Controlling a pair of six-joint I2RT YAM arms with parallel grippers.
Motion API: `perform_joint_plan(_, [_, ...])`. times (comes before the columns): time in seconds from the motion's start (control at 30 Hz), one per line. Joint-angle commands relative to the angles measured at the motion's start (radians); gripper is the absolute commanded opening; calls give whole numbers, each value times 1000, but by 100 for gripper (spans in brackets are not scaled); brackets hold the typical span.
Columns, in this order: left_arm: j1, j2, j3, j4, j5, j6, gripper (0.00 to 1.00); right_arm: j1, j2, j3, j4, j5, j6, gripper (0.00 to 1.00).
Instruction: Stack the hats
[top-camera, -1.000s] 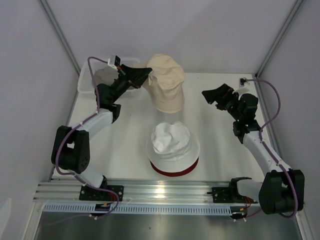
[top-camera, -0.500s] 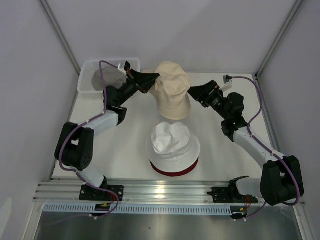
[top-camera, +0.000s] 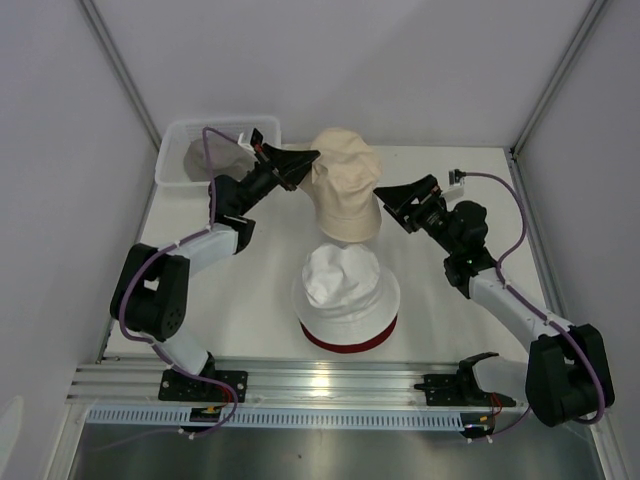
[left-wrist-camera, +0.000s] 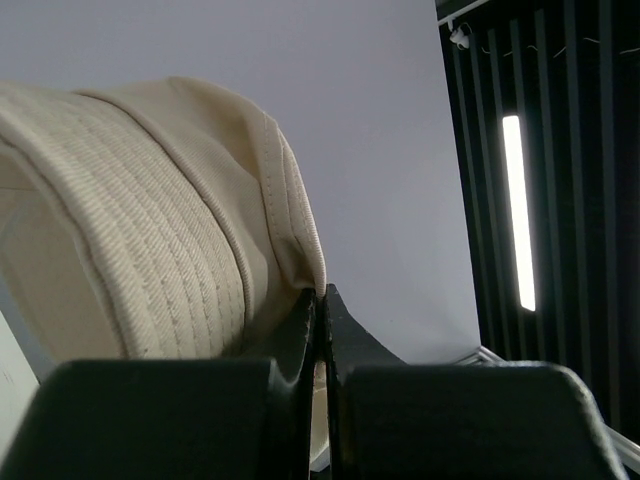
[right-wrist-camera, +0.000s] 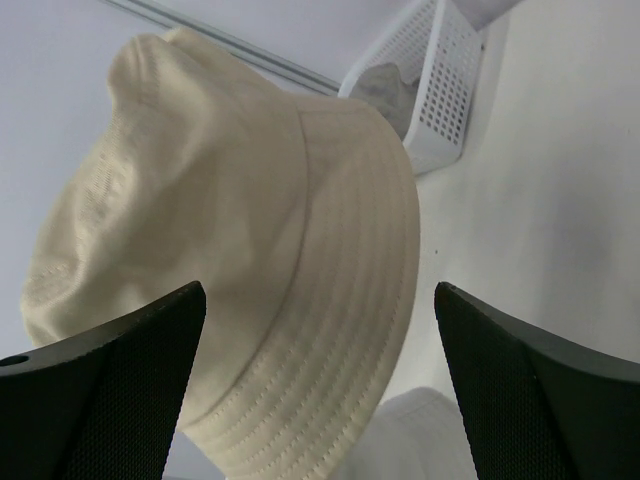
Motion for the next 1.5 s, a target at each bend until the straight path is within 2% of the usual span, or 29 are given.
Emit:
perform_joint_plan(0.0, [-12, 0, -14, 420, -23, -27, 1, 17, -36, -40, 15, 17, 80, 99])
perform_joint_plan(0.17, [-12, -8, -13, 420, -30, -16, 1, 40, -65, -74, -13, 49, 109, 99])
perform_joint_plan(0.33, [-18, 0, -5, 420, -33, -12, 1, 46, -88, -155, 104, 94, 198, 95])
perform_joint_plan(0.57, [-32, 11, -2, 420, -37, 4, 1, 97, -45, -126, 171, 82, 255, 90])
perform_joint_plan(0.67, [-37, 17, -5, 420, -34, 5, 1, 103, -25, -112, 233, 56, 286, 81])
perform_joint_plan(0.73, [-38, 20, -14, 420, -29, 5, 0, 106, -19, -99, 250, 49, 284, 65])
perform_joint_plan(0.77, [-38, 15, -17, 420, -24, 7, 1, 106, -22, -94, 250, 48, 281, 50])
perform_joint_plan(0.87, [-35, 6, -20, 418, -1, 7, 1, 106, -40, -82, 239, 51, 243, 19])
perform_joint_plan(0.9, [-34, 0, -11, 416, 26, 5, 1, 104, -51, -68, 207, 57, 205, 6])
perform_joint_plan(0.93, [-32, -1, -4, 412, 45, 1, 1, 106, -73, -59, 184, 60, 183, 0])
perform_joint_plan(1.07, [-25, -53, -16, 320, 147, 36, 1, 104, -148, -10, 48, 72, 70, 0])
perform_joint_plan(1.13, [-18, -128, -40, 266, 192, 85, 1, 104, -180, 13, 0, 78, 8, 0])
perform_joint_plan(1.2, [-8, -205, -108, 107, 218, 221, 1, 104, -223, 23, -63, 85, -24, 0])
perform_joint_plan(1.23, [-2, -306, -138, -85, 226, 369, 1, 106, -234, 29, -82, 82, -51, 0])
perform_joint_plan(1.3, [0, -423, -155, -358, 195, 567, 1, 104, -252, 35, -129, 62, -76, 0])
perform_joint_plan(1.33, [-5, -542, -145, -504, 110, 781, 1, 106, -254, 37, -141, 51, -87, 0])
perform_joint_plan(1.37, [-11, -598, -122, -776, 48, 876, 1, 106, -254, 43, -172, 30, -107, 0])
perform_joint_plan(1.43, [-21, -720, -114, -1003, -90, 1029, 1, 106, -252, 44, -192, 5, -119, 0])
perform_joint_plan(1.47, [-22, -750, -118, -1037, -112, 1050, 1, 106, -251, 44, -203, -15, -121, 0])
